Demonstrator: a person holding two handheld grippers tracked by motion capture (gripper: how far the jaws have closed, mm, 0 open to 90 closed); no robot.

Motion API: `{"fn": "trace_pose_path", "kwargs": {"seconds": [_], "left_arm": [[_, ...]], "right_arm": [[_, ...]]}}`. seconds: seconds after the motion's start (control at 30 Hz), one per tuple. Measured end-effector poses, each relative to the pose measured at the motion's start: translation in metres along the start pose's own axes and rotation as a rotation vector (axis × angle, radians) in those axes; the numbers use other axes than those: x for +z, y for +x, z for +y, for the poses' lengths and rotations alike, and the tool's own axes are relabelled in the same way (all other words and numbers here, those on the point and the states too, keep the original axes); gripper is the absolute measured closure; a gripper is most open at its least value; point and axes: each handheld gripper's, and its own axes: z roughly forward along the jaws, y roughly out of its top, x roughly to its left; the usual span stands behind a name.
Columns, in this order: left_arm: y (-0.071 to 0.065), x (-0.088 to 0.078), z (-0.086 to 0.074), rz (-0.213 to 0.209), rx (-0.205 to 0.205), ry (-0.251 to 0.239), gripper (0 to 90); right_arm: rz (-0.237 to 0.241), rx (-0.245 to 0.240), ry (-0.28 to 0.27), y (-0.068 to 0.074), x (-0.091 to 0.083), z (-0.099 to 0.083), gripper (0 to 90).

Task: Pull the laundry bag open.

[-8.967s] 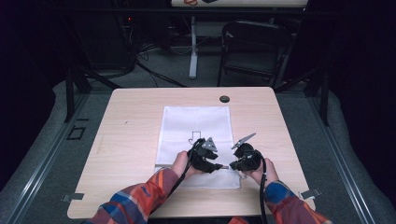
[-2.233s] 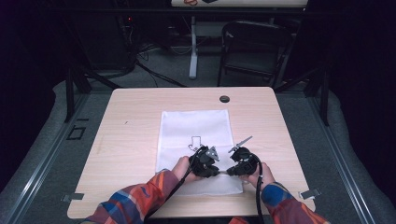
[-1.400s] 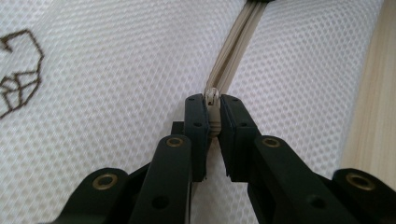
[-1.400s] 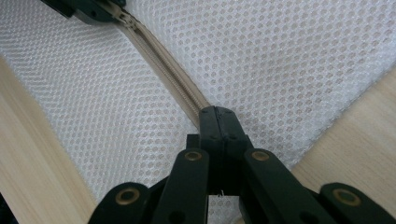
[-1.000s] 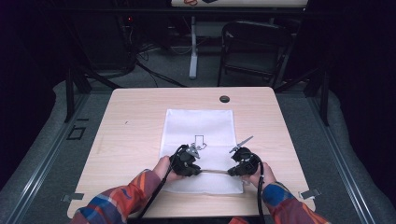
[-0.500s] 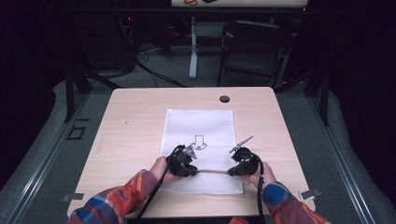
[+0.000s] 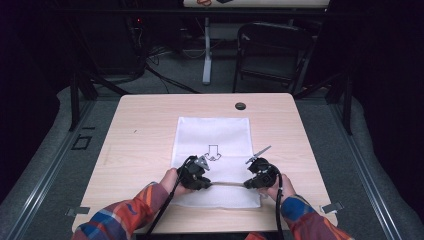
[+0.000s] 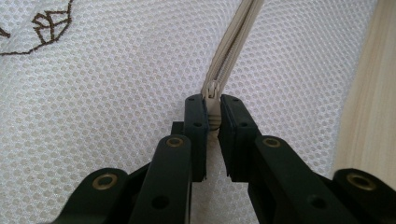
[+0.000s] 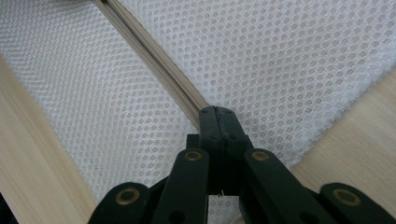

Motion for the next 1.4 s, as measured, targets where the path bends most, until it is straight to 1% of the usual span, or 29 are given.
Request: {"fn": "trace_pose_path", "kwargs": {"seconds": [0.03, 0.17, 0.2, 0.27, 0.37, 0.43, 0.47, 0.53, 0.63, 0.67, 0.77, 0.9, 0.93, 1.0, 1.07, 1.1, 1.13, 1.17, 1.2, 1.4], "left_arm": [[-0.0001, 0.0002, 0.0002, -0.004, -0.001, -0.004, 81.5], [-0.0005, 0.0034, 0.0016, -0.007, -0.004, -0.020, 80.6], [-0.0008, 0.0039, 0.0025, -0.008, 0.005, -0.012, 80.3], [-0.0021, 0.0057, 0.0047, -0.009, 0.009, -0.013, 80.1], [-0.0052, 0.0077, 0.0078, 0.006, 0.024, -0.001, 81.0], [-0.0056, 0.0071, 0.0080, 0.020, 0.019, 0.005, 81.7], [-0.0057, 0.0063, 0.0077, 0.020, 0.018, 0.011, 81.8], [-0.0053, 0.0051, 0.0062, 0.023, 0.010, 0.009, 81.9], [-0.0055, 0.0036, 0.0046, 0.024, 0.008, 0.011, 82.0], [-0.0053, 0.0029, 0.0043, 0.023, 0.011, 0.016, 82.1], [-0.0055, 0.0021, 0.0034, 0.024, 0.006, 0.013, 82.1], [-0.0057, 0.0018, 0.0025, 0.024, 0.003, 0.010, 82.2], [-0.0056, 0.0017, 0.0025, 0.022, 0.002, 0.012, 82.1], [-0.0056, 0.0011, 0.0021, 0.024, 0.000, 0.011, 82.1], [-0.0053, 0.0010, 0.0016, 0.020, -0.005, 0.014, 82.1], [-0.0053, 0.0007, 0.0012, 0.020, -0.005, 0.012, 82.2], [-0.0053, 0.0005, 0.0011, 0.025, -0.004, 0.020, 82.1], [-0.0047, -0.0001, 0.0004, 0.027, 0.002, 0.017, 82.1], [-0.0045, -0.0001, -0.0003, 0.021, -0.006, 0.014, 82.2], [-0.0043, -0.0011, -0.0015, 0.022, -0.010, 0.011, 82.1]], "right_arm": [[-0.014, -0.010, -0.001, -0.0006, 0.0003, -0.0004, 90.0], [-0.017, -0.018, 0.009, -0.0006, -0.0002, 0.0002, 90.0], [-0.018, -0.018, 0.008, -0.0005, -0.0001, 0.0002, 90.0], [-0.018, -0.018, 0.008, -0.0004, -0.0001, 0.0002, 90.0], [-0.017, -0.019, 0.009, -0.0005, -0.0002, 0.0002, 90.0], [-0.014, -0.017, 0.007, -0.0008, -0.0002, 0.0001, 90.0], [-0.014, -0.017, 0.008, -0.0009, -0.0002, 0.0000, 90.0], [-0.012, -0.009, -0.001, -0.0006, 0.0003, -0.0004, 90.0], [-0.013, -0.014, 0.003, -0.0011, -0.0001, -0.0003, 90.0], [0.009, 0.009, -0.011, 0.0001, 0.0004, -0.0005, 90.0], [0.001, 0.017, -0.024, 0.0004, 0.0013, -0.0012, 90.0], [0.003, 0.012, -0.020, -0.0001, 0.0010, -0.0012, 90.0], [-0.006, 0.002, -0.012, -0.0012, 0.0007, -0.0014, 90.0], [-0.004, -0.003, -0.005, -0.0016, -0.0001, -0.0013, 90.0], [-0.003, 0.003, -0.008, -0.0012, 0.0003, -0.0015, 90.0], [-0.005, -0.003, -0.005, -0.0015, 0.0000, -0.0013, 90.0], [-0.005, -0.003, -0.004, -0.0018, -0.0001, -0.0013, 90.0], [-0.005, -0.003, -0.004, -0.0018, -0.0001, -0.0014, 90.0], [-0.004, -0.004, -0.005, -0.0019, -0.0001, -0.0014, 90.0], [0.003, 0.000, -0.009, -0.0017, 0.0000, -0.0015, 90.0]]}}
